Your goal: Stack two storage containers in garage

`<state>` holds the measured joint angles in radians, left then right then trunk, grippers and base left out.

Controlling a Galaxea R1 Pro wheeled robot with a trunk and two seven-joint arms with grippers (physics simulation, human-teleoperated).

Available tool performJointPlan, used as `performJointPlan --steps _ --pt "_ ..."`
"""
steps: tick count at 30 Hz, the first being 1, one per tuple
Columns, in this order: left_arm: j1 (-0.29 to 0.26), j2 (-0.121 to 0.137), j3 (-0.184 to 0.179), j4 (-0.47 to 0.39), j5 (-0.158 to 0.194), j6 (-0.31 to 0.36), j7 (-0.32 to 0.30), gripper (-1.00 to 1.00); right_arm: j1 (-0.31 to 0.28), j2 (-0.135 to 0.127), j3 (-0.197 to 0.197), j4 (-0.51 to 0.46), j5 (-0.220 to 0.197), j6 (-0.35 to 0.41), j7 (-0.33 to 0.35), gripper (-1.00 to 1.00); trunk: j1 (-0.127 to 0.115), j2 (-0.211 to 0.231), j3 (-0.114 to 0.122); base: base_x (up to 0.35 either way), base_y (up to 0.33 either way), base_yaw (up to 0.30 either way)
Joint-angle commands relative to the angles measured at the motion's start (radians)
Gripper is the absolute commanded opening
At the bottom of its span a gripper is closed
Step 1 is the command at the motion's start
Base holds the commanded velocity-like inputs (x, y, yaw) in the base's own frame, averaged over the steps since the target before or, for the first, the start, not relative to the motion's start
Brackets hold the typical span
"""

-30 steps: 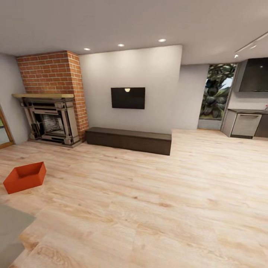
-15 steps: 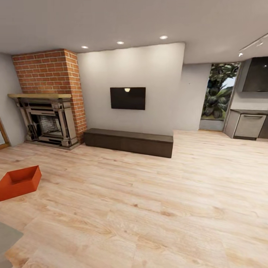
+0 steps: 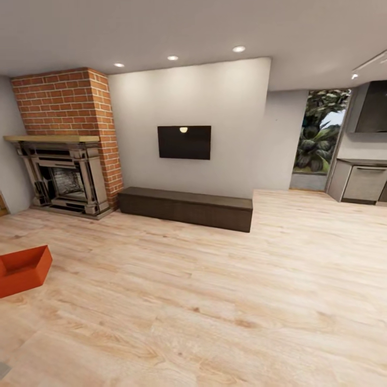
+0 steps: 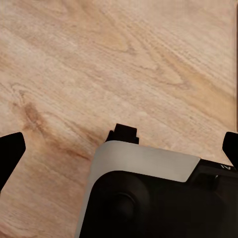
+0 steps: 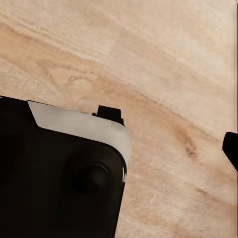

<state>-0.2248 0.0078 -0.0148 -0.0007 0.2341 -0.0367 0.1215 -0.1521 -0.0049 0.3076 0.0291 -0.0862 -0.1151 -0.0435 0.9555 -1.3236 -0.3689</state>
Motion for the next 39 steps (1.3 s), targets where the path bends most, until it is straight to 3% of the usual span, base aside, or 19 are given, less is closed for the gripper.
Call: performJointPlan --steps 1,39 --pt "-0.001 0.000 -0.002 0.001 0.007 -0.003 0.001 1.00 -0.001 0.001 0.008 0.003 -0.009 -0.006 -0.001 1.00 0.001 -0.001 -0.001 0.324 0.000 0.000" --pt "-0.001 0.000 -0.002 0.001 0.007 -0.005 0.002 1.00 -0.001 0.007 0.008 0.003 -0.007 -0.011 -0.002 1.00 0.001 -0.001 -0.001 0.324 0.000 0.001"
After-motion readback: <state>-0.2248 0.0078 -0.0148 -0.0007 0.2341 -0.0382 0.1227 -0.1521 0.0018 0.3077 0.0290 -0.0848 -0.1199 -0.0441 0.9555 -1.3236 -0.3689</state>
